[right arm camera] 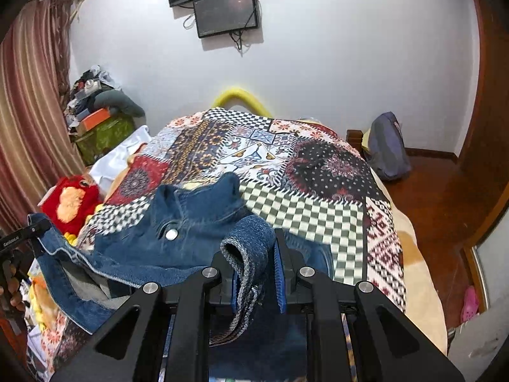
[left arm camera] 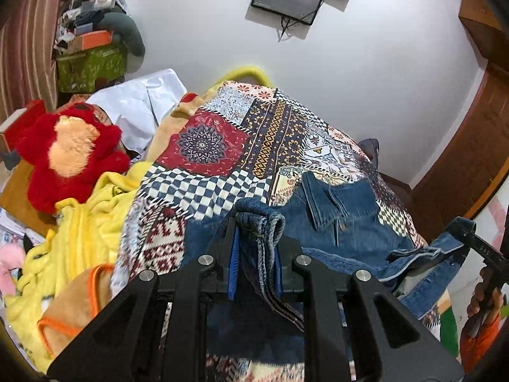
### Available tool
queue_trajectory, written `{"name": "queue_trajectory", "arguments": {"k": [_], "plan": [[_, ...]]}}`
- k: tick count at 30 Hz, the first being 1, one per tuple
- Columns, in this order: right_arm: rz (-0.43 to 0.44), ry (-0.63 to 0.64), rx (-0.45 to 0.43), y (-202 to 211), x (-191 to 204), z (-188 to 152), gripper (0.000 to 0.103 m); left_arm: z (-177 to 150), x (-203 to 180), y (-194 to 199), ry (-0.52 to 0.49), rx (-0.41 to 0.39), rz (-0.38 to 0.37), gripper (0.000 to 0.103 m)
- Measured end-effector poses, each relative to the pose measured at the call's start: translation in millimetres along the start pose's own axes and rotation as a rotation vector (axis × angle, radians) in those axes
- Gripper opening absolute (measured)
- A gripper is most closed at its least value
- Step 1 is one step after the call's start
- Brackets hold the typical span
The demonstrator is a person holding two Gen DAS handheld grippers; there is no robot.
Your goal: Fold large clothes
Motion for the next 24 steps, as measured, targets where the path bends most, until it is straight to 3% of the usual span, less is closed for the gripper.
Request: {"name": "queue_trajectory", "arguments": {"k": [6, 14, 20, 21, 24], "plan": [[-0.003, -0.04, 0.065, -57.4, -5.0, 13.4, 0.015, 10.5, 0.6, -48.0, -0.048, 0.032, 0.071, 0.017], [-0.042, -0.066, 0.228, -140.3, -25.3, -23.3, 0.015, -20.3, 31.3, -127.9, -0.065, 0.192, 0.171, 0.019], [-0.062, -0.049, 0.25, -149.5, -36.4, -31.8, 0.016, -39.2, 39.6, -155.3, -0.063, 0.25, 0.184, 0.021], [-0.094, -0.028, 0.235, -146.0, -38.7, -28.9, 0.015, -40.6, 40.3, -156.6, -0.063, 0.255, 0.187, 0.021], [-0.305, 0.052, 0.164, -123.8, -56.9, -15.7, 0.015, -43.1, 40.9, -157.1, -0.068, 0.269, 0.196, 0.022]]}}
Point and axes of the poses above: each gripper's, at about its wrist camera, not at the fingertips, and y roughly against the way its jaws point, x to its left, z to its top, the point moved 5 cm from there along -y, roughly the way its jaws point, and after that the axes turned 3 degrees about -z, right-handed, at the moved point
